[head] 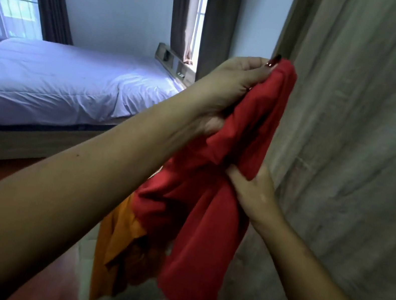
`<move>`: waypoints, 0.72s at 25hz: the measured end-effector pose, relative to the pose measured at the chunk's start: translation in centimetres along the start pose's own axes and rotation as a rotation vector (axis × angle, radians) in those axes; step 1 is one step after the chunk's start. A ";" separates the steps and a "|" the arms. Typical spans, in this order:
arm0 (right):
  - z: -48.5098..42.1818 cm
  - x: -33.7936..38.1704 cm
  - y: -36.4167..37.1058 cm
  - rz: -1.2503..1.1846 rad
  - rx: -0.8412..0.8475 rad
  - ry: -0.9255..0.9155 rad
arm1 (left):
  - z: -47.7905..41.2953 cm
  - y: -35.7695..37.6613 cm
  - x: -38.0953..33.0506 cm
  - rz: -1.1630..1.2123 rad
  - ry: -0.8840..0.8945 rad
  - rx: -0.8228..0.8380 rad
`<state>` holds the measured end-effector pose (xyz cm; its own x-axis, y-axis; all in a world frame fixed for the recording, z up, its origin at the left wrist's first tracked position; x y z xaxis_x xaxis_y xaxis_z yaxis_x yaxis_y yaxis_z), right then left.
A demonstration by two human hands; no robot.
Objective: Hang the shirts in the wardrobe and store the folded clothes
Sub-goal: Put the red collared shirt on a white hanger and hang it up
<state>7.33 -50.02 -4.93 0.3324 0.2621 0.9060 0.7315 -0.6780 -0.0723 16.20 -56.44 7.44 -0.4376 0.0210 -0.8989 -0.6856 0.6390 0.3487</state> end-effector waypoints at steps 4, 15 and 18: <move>1.4 5.0 -7.5 -0.156 -0.190 0.089 | 1.0 0.0 1.8 -0.035 -0.016 -0.152; 13.0 15.0 -27.3 -0.337 -0.158 0.165 | 25.2 10.3 19.2 -0.478 0.095 0.167; 15.9 15.5 -32.1 -0.385 -0.206 0.217 | 26.8 14.5 15.9 -0.640 0.574 0.149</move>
<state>-1.52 -13.31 4.81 -0.0871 0.3857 0.9185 0.6369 -0.6874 0.3491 14.86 -26.24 -8.92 -0.2475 -0.7417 -0.6235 -0.8346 0.4900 -0.2517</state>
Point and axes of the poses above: each hand's wrist, its own z-axis away from the middle knuckle, its own y-axis out of the palm, x = y × z, the point moved 2 cm from there along -z, towards the middle knuckle, and after that the axes turned 14 degrees about -x, right-handed, at the moved point
